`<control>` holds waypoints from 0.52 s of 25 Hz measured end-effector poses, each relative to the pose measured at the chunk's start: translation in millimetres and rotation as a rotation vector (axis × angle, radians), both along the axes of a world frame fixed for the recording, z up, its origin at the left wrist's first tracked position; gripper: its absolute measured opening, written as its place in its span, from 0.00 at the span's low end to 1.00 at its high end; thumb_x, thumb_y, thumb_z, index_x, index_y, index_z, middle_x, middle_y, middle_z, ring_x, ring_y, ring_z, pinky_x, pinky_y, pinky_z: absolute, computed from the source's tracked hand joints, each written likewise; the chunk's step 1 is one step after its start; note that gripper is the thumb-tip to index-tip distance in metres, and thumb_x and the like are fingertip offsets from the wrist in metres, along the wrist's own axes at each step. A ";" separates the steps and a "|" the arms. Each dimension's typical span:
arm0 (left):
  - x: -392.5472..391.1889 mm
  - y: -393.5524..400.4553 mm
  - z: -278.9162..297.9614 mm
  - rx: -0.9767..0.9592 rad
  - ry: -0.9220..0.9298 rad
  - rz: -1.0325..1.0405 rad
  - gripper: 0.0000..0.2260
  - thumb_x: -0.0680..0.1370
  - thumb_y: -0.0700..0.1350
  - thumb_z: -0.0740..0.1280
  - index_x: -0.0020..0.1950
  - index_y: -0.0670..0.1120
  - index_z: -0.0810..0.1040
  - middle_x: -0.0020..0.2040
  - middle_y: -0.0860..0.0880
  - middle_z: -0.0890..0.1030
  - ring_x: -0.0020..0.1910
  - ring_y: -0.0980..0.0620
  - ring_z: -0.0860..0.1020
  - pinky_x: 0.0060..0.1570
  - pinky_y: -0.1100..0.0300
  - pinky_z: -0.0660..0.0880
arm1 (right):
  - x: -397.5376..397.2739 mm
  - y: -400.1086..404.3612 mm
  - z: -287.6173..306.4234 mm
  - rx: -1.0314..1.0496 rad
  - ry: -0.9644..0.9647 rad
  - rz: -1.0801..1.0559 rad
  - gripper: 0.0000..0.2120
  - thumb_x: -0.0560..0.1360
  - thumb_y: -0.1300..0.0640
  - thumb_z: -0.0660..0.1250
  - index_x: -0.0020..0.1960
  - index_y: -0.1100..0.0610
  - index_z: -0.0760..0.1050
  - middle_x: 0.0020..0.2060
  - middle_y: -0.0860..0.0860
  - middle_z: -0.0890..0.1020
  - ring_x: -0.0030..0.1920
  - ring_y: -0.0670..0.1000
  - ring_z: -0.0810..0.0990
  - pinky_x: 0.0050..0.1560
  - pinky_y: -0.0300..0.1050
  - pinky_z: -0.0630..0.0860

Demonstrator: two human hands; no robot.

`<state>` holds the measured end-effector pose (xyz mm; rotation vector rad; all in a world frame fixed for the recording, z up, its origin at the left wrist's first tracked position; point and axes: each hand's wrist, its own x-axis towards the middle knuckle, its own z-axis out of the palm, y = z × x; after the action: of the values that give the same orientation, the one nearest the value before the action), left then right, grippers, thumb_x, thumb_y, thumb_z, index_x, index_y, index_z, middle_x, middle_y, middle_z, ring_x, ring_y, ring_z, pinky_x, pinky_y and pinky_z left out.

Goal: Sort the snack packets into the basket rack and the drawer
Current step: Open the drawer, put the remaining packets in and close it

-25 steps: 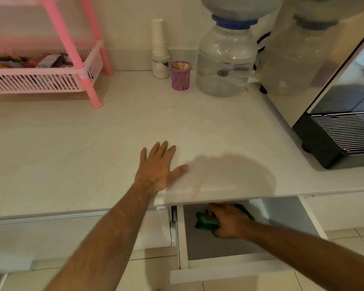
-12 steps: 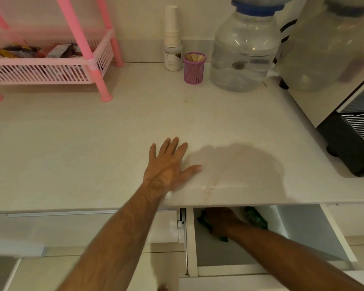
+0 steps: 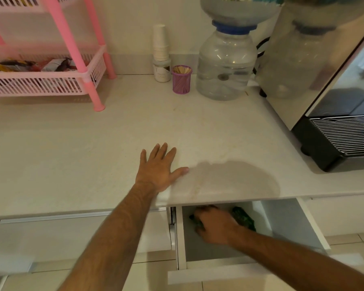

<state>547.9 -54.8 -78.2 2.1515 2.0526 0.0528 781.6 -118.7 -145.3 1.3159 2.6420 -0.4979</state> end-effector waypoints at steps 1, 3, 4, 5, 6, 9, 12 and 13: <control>2.2 -2.3 0.3 -0.002 0.012 0.012 0.43 0.72 0.78 0.37 0.81 0.56 0.48 0.83 0.50 0.46 0.81 0.48 0.43 0.77 0.39 0.40 | 3.4 -10.5 15.9 -0.001 0.045 -0.010 0.12 0.74 0.43 0.63 0.52 0.49 0.73 0.49 0.49 0.81 0.46 0.51 0.80 0.47 0.45 0.78; 7.0 -8.2 0.2 -0.006 0.018 0.053 0.40 0.74 0.75 0.36 0.81 0.57 0.47 0.83 0.49 0.46 0.81 0.47 0.43 0.77 0.39 0.41 | 9.2 -34.0 39.4 -0.002 0.124 -0.053 0.11 0.75 0.39 0.60 0.51 0.45 0.71 0.47 0.44 0.79 0.46 0.47 0.77 0.46 0.42 0.75; 9.5 -11.6 -0.7 -0.011 0.018 0.083 0.38 0.75 0.74 0.36 0.81 0.57 0.46 0.83 0.49 0.46 0.81 0.47 0.43 0.77 0.39 0.40 | 12.6 -47.4 47.4 0.006 0.147 -0.067 0.13 0.76 0.37 0.58 0.53 0.44 0.70 0.49 0.43 0.78 0.48 0.45 0.74 0.48 0.42 0.72; 12.2 -15.7 -1.0 -0.017 0.017 0.114 0.36 0.76 0.72 0.36 0.81 0.57 0.45 0.83 0.49 0.45 0.81 0.47 0.42 0.77 0.39 0.40 | 17.3 -61.5 52.6 0.023 0.156 -0.073 0.18 0.76 0.33 0.55 0.56 0.44 0.70 0.53 0.43 0.77 0.52 0.44 0.73 0.51 0.42 0.71; 14.0 -19.5 -1.6 -0.026 0.014 0.139 0.35 0.77 0.71 0.35 0.81 0.57 0.44 0.83 0.50 0.43 0.81 0.47 0.41 0.77 0.39 0.39 | 22.4 -75.1 54.8 0.050 0.160 -0.074 0.25 0.75 0.30 0.52 0.62 0.45 0.70 0.59 0.43 0.76 0.58 0.45 0.72 0.59 0.44 0.70; 15.6 -29.3 -3.6 -0.042 0.009 0.162 0.32 0.79 0.68 0.35 0.81 0.57 0.41 0.83 0.49 0.41 0.81 0.48 0.40 0.76 0.39 0.38 | 37.3 -104.8 54.1 0.234 0.113 -0.043 0.43 0.73 0.23 0.48 0.76 0.53 0.64 0.77 0.51 0.63 0.78 0.57 0.58 0.75 0.60 0.50; 15.2 -37.5 -4.2 -0.047 0.014 0.167 0.32 0.79 0.68 0.36 0.81 0.57 0.40 0.82 0.49 0.40 0.81 0.48 0.39 0.76 0.38 0.37 | 40.5 -108.8 57.2 0.378 0.079 -0.016 0.50 0.72 0.21 0.49 0.78 0.58 0.59 0.78 0.58 0.59 0.78 0.63 0.55 0.70 0.68 0.50; 15.2 -39.5 -4.3 -0.052 0.016 0.169 0.32 0.79 0.68 0.36 0.81 0.57 0.40 0.82 0.49 0.40 0.81 0.47 0.39 0.76 0.38 0.37 | 39.1 -107.0 57.7 0.386 0.088 -0.006 0.51 0.71 0.21 0.50 0.78 0.58 0.57 0.79 0.58 0.57 0.78 0.64 0.54 0.70 0.69 0.51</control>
<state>563.1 -94.3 -82.5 1.9509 2.2152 0.0033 820.7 -225.8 -87.6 1.4269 2.9116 -0.0430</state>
